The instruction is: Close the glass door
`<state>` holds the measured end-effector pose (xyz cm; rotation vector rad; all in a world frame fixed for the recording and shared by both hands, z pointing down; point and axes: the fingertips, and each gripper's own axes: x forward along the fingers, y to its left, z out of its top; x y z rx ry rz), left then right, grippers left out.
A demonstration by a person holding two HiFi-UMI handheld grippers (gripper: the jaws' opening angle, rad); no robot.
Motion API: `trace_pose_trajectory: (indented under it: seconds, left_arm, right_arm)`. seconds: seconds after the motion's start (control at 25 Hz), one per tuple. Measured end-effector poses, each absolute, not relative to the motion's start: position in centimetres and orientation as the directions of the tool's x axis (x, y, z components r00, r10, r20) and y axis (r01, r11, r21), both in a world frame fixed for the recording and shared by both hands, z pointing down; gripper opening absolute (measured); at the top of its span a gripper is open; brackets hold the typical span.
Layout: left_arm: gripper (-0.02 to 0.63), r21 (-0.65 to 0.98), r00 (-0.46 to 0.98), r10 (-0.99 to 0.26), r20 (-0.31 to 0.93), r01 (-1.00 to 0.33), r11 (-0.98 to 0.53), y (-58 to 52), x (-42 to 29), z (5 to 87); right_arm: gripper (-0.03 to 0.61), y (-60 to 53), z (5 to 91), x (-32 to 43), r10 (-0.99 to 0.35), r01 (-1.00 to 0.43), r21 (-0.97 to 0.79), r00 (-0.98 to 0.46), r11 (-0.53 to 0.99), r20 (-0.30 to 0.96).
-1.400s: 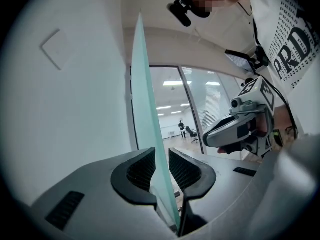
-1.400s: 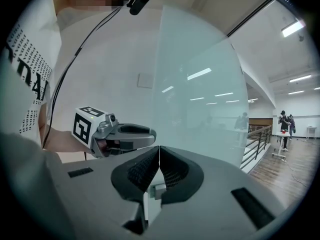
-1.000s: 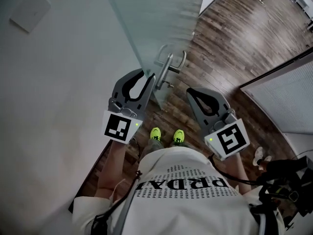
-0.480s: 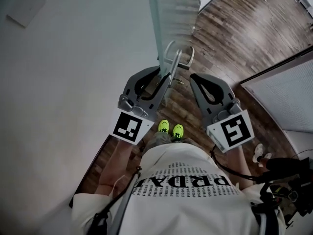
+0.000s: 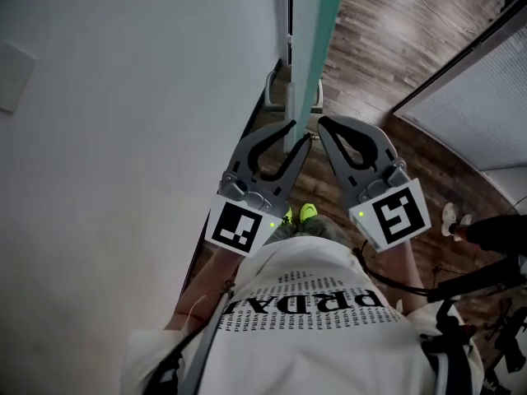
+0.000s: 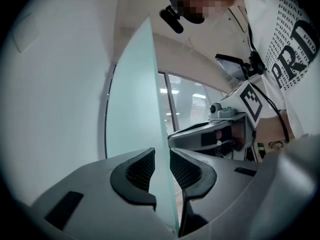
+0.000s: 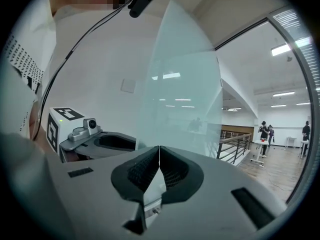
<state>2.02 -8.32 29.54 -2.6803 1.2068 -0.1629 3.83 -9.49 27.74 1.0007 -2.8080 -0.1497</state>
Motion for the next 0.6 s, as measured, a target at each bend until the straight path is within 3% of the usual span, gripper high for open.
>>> trace_pose_trajectory:
  seconds: [0.6]
  left_arm:
    - [0.092,-0.205,0.734,-0.679,0.003,-0.664,-0.719,-8.7,2.3,32.1]
  right_arm:
    - [-0.002,-9.5,30.2,4.0,-0.692,-0.666,0.192,-0.706,0.721,0.148]
